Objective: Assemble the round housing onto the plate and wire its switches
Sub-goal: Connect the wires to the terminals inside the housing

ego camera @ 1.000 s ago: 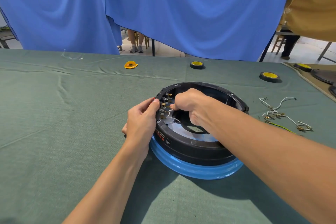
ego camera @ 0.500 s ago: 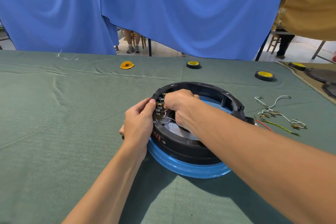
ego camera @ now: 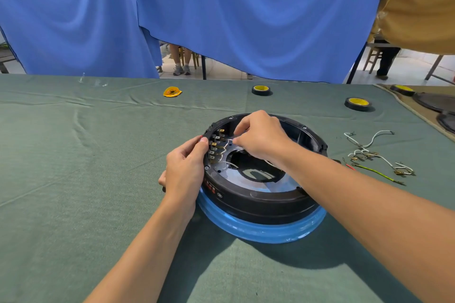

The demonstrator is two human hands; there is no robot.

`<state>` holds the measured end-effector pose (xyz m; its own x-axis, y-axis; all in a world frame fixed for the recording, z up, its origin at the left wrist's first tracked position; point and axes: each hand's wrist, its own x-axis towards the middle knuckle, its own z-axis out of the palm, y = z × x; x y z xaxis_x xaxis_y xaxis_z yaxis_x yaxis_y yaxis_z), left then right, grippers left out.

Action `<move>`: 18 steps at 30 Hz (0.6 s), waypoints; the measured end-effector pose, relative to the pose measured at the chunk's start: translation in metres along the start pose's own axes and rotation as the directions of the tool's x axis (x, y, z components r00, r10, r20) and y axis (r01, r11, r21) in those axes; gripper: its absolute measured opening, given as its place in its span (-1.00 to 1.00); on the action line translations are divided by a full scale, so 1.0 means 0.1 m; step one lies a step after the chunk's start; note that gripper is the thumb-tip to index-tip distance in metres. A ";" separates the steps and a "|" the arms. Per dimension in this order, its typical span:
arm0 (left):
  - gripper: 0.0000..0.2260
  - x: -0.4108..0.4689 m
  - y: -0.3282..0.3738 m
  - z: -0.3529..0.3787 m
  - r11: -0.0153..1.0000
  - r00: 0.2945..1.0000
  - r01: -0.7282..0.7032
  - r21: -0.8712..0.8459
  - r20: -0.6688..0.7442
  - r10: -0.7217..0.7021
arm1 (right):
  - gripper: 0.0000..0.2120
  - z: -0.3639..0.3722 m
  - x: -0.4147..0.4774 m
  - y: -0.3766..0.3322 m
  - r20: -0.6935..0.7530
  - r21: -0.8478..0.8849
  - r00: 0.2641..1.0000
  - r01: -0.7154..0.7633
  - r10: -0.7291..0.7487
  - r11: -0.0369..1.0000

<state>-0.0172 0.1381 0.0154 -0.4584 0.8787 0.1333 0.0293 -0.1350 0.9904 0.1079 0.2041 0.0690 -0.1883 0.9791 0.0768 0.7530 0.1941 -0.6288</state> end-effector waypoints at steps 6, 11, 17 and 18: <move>-0.87 0.02 -0.04 0.00 1.000 1.000 -0.022 -0.013 -0.001 0.022 | -0.85 -0.03 0.09 0.00 0.099 0.036 0.994 0.037 -0.040 0.999; -0.89 0.07 -0.09 -0.02 1.000 0.999 -0.019 0.014 -0.025 0.020 | -0.87 0.02 0.18 -0.04 0.099 0.054 0.995 -0.003 -0.002 0.999; -0.90 0.09 -0.09 -0.03 0.999 1.000 -0.007 0.050 -0.017 0.008 | -0.87 0.03 0.22 -0.03 0.130 0.096 0.991 -0.032 0.020 0.995; -0.90 0.09 -0.09 -0.03 0.999 1.000 -0.003 0.047 -0.017 0.004 | -0.87 0.02 0.21 -0.02 0.131 0.091 0.991 -0.021 0.009 0.996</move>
<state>-0.0245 0.1455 0.0072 -0.4735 0.8701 0.1366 0.0723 -0.1161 0.9906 0.1007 0.2239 0.0702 -0.2623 0.9645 -0.0306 0.6963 0.1673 -0.6980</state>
